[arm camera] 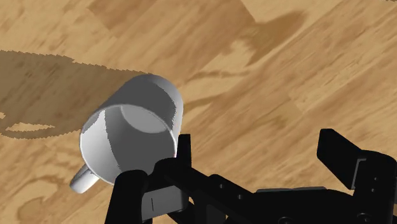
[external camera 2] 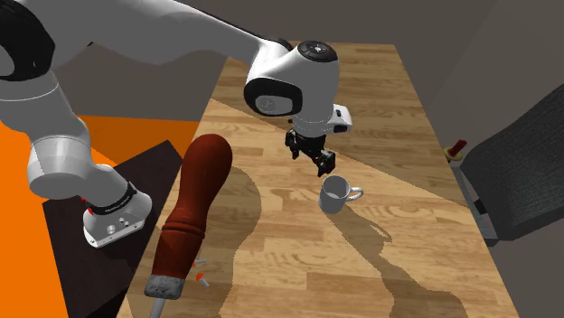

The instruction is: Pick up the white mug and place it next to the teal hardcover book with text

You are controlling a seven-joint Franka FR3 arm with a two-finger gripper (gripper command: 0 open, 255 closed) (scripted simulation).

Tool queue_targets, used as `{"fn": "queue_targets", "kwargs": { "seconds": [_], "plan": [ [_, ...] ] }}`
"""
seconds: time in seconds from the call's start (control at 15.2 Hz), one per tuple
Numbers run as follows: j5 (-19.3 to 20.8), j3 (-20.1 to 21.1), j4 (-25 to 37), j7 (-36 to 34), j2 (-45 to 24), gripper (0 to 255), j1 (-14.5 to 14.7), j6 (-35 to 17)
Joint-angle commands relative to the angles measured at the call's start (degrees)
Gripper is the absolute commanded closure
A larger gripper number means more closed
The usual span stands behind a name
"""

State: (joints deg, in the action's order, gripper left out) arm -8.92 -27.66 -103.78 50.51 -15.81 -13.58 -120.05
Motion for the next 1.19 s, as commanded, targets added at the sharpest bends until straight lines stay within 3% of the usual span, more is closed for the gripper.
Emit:
{"fn": "queue_targets", "kwargs": {
  "seconds": [0.0,0.2,0.73,1.12],
  "plan": [
    [-2.6,0.1,4.9,2.6,-4.6,0,-2.3,0.7],
    [-5.7,0.9,12.3,4.9,-10.9,0,-5.6,2.1],
    [-7.1,1.8,10.2,5.8,-13.6,0,-6.0,-2.3],
    [-7.1,1.8,10.2,5.8,-13.6,0,-6.0,-2.3]
  ]
}}
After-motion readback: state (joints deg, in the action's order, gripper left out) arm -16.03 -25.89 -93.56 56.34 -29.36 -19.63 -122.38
